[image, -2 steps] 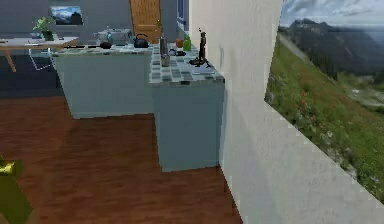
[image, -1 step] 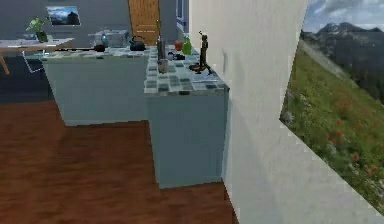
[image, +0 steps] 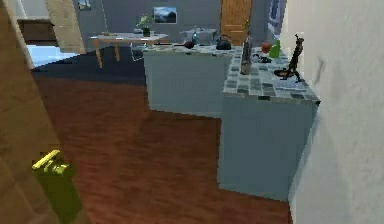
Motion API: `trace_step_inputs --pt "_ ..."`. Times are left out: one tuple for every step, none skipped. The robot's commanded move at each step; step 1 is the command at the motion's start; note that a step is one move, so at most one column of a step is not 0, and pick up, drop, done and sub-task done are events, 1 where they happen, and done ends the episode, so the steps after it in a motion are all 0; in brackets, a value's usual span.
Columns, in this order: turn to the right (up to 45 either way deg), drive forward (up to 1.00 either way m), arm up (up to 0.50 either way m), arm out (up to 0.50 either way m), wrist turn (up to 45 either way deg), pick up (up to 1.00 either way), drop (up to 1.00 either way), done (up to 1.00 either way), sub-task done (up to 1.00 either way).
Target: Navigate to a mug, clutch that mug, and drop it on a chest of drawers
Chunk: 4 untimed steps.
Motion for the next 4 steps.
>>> trace_step_inputs --pt "0.0 1.00 0.00 0.00 0.0 0.00 0.00 0.00 0.00" --pt "-45.0 0.00 0.00 0.00 0.0 0.00 0.00 0.00 0.00" --pt "-9.0 0.00 0.00 0.00 0.0 0.00 0.00 0.00 0.00" --pt "0.0 0.00 0.50 0.00 0.0 0.00 0.00 0.00 0.00"
